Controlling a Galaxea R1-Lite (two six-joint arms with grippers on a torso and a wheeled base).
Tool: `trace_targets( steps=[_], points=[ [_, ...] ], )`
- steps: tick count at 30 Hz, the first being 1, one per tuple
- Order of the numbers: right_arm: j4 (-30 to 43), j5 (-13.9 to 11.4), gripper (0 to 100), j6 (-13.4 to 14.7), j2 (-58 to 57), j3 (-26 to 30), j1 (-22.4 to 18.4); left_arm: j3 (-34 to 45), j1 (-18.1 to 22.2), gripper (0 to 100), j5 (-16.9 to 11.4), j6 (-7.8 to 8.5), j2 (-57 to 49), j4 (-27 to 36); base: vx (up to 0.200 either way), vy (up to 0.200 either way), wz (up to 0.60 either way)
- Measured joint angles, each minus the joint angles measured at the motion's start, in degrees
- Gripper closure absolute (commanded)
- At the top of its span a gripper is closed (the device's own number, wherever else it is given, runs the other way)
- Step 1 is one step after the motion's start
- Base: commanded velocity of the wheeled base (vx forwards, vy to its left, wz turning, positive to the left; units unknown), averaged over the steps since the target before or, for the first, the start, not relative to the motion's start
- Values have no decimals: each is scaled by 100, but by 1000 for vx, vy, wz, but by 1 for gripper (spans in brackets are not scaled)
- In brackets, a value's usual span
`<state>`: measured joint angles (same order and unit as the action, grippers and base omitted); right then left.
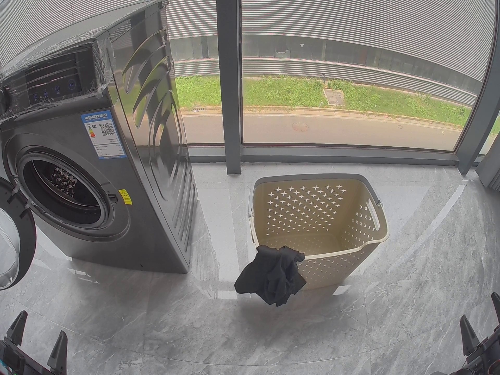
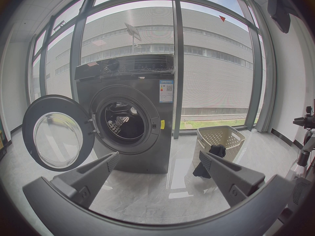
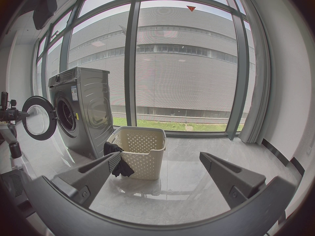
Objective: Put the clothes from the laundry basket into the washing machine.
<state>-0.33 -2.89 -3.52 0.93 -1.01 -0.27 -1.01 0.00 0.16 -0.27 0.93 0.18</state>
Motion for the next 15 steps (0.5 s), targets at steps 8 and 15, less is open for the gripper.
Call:
trace_targets(
  steps=[8,15],
  points=[
    [-166,-15,0,35,6,-166,-9,0,0,0,0,-6,0,0,0,0,0],
    [77,-444,0,263,656,-1492,100,0,0,0,0,-6,0,-2,0,0,0]
  ],
)
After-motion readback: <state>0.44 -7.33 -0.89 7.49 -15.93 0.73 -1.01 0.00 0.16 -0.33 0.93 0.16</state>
